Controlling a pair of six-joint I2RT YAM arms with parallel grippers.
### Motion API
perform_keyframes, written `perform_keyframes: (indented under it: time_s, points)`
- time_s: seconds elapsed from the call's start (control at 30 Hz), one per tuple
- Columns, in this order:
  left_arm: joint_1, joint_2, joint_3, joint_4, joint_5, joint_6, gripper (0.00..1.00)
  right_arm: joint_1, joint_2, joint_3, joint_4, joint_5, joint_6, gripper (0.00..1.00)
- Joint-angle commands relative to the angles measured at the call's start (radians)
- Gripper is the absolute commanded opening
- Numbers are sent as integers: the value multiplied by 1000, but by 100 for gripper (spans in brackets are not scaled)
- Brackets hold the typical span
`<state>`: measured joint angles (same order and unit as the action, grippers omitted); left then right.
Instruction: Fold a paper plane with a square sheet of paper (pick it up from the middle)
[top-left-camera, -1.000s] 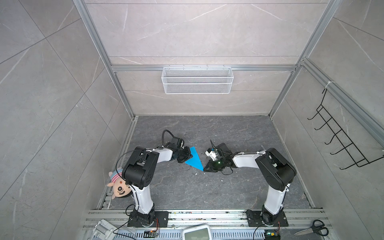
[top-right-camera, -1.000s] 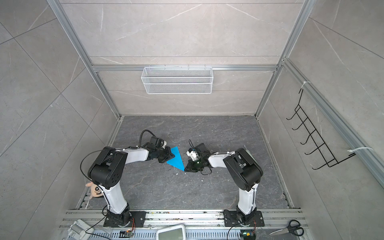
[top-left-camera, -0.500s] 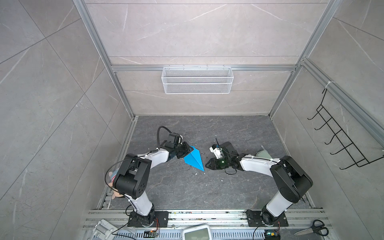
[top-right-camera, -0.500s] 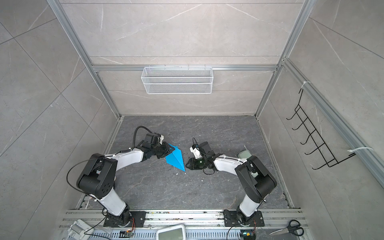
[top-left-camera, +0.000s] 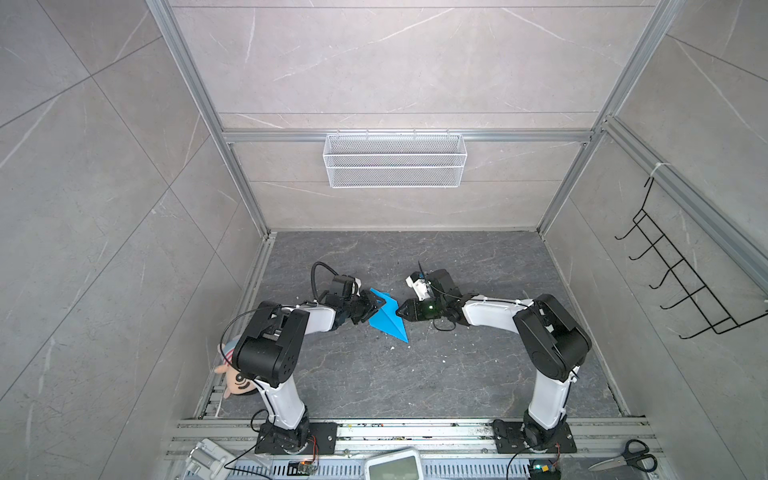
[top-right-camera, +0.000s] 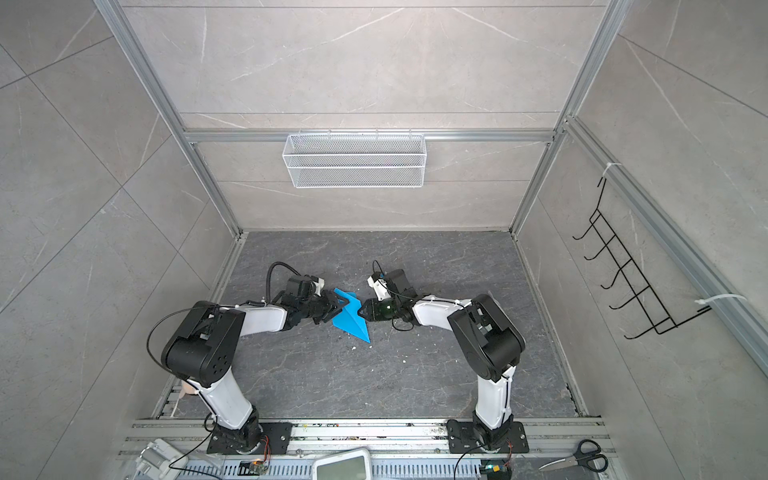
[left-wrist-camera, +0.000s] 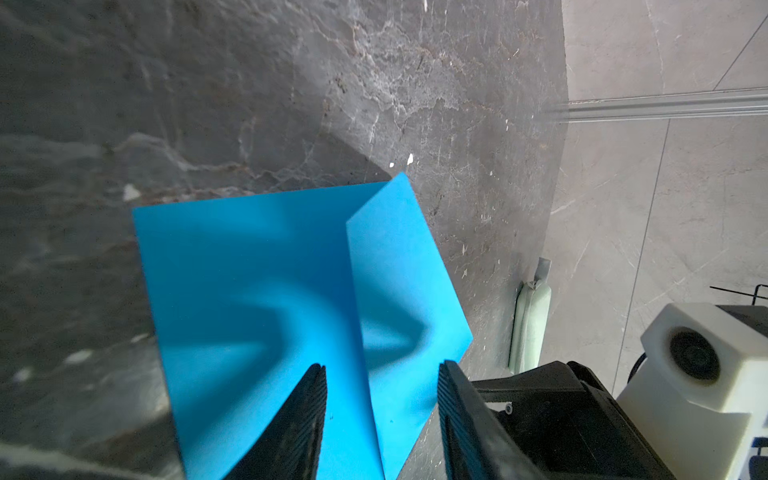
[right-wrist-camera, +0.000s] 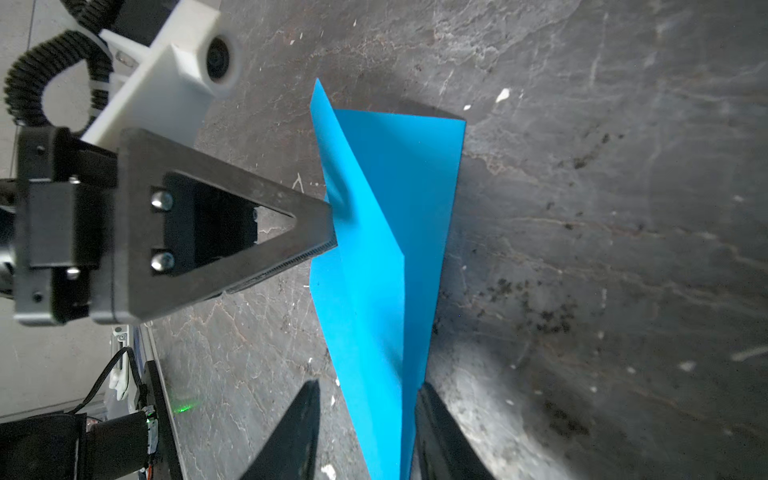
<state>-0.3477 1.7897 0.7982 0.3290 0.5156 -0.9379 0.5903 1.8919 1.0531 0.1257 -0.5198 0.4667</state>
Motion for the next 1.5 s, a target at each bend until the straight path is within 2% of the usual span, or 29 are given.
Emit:
perform_keyframes:
  time_s: [0.0,0.17,0.3,0.4,0.47,0.57,0.63,0.7,0.83,0.93,1.2,1.3,1.47]
  points:
    - [1,36,43,92,60,-7,44,-8,14,19,24,-9,-8,41]
    - [1,80,58,151,98,6,31,-28,-21,-28,96,-2,38,42]
    - [2,92,70,173,95,40,16,-43,-87,-77,145,50,61,44]
    - [6,54,98,83,67,104,8,-53,-176,-118,137,130,39,46]
    - [6,-11,135,-93,5,196,7,-57,-245,-140,99,199,12,48]
    - [-2,-106,257,-507,-188,380,5,-58,-344,-165,21,326,-20,50]
    - [-23,-125,377,-798,-369,490,6,-60,-400,-179,-28,395,-26,49]
    - [-66,-109,491,-1011,-566,571,6,-63,-444,-192,-66,450,-29,49]
    - [-160,16,697,-1352,-971,586,5,-65,-497,-218,-120,534,-6,49]
    - [-194,125,818,-1490,-1136,546,5,-65,-518,-239,-123,530,5,49]
    - [-266,396,1042,-1632,-1307,506,5,-69,-539,-269,-146,542,28,49]
    - [-294,476,1116,-1664,-1312,497,5,-71,-537,-272,-155,543,37,49]
    - [-342,548,1183,-1641,-1242,497,8,-73,-536,-284,-159,545,52,48]
